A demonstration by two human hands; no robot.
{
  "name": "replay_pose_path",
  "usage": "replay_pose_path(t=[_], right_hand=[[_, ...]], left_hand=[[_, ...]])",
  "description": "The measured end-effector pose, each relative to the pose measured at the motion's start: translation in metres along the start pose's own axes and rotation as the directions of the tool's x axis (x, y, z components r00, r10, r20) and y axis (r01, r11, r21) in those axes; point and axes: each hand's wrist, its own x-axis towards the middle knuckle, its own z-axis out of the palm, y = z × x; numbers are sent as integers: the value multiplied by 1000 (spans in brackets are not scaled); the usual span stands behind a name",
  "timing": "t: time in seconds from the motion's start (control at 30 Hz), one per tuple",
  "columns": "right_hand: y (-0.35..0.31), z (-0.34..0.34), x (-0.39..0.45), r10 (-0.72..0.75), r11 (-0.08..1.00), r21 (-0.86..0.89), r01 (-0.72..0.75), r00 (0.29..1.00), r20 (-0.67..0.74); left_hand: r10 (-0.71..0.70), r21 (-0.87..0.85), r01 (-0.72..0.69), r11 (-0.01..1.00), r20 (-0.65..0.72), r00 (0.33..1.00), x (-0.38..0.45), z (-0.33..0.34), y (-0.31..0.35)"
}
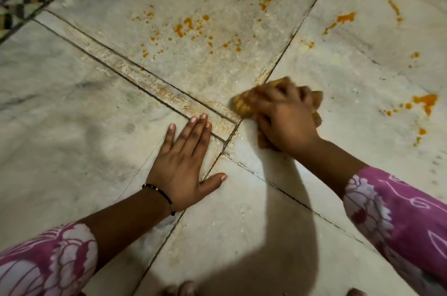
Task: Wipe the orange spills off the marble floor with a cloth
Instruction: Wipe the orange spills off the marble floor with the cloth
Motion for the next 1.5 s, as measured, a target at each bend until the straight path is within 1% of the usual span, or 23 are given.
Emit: replay_pose_path(t=[0.07,0.1,0.2,0.3,0.37,0.4,0.47,0.53,0.6,0.67,0.77,0.8,0.87,0.93,1.0,1.07,1.1,1.17,1.23,1.27,1.3,1.4,1.5], right_hand=[[3,-6,-33,-204,979,-2,204,979,23],[13,-12,-53,-268,963,-3,269,962,51],[69,-40,-100,-343,930,-58,362,914,216],[125,-61,-117,-389,853,-172,492,821,417],[142,-70,-120,-417,787,-214,579,754,508],[147,-70,-120,-439,758,-218,615,728,526],[151,-66,-122,-462,744,-209,635,715,525],[152,-57,-125,-431,812,-164,560,765,479],[142,-44,-126,-339,909,-91,408,847,410],[121,-30,-131,-200,975,-22,222,915,350],[84,-16,-139,17,999,42,-27,975,223],[78,-13,-143,83,994,60,-97,977,198],[69,-10,-160,163,978,101,-180,973,161],[71,-12,-188,150,978,118,-169,976,156],[93,-16,-217,119,987,90,-133,982,144],[133,-20,-241,183,981,33,-190,972,145],[153,-25,-246,272,961,14,-277,950,151],[185,-32,-239,474,879,-21,-476,869,140],[203,-32,-216,602,796,1,-605,792,98],[203,-29,-202,617,784,6,-621,781,97],[198,-27,-190,593,803,4,-596,799,99],[160,-21,-184,381,924,1,-382,920,92],[147,-26,-227,259,961,73,-266,961,95]], left_hand=[[8,-14,-9,1000,-6,1000,0,0,-1],[14,-15,-14,1000,-4,1000,0,1,-1],[44,15,-44,999,51,998,3,-9,-1],[85,198,-140,970,261,962,16,-45,2],[49,335,-223,915,457,888,32,-73,8],[3,384,-253,888,546,838,40,-85,13],[-19,438,-325,838,619,785,62,-102,28],[48,474,-429,769,627,778,85,-108,49],[149,468,-492,734,596,789,106,-108,75],[248,420,-519,744,548,799,125,-98,105],[339,319,-489,812,425,839,141,-71,134],[347,271,-460,846,376,859,144,-62,143],[300,142,-352,925,296,907,144,-45,157],[237,22,-247,969,219,947,142,-29,164],[228,-46,-223,974,175,958,143,-13,172],[236,-19,-236,972,116,965,142,1,178],[230,8,-232,973,77,970,141,5,180],[210,41,-211,977,36,977,140,11,183],[211,53,-212,976,19,977,139,12,183],[209,58,-209,976,12,978,139,12,183],[207,63,-207,976,10,978,140,12,183],[203,66,-204,977,25,979,140,12,185],[207,48,-207,977,8,978,140,12,185]])
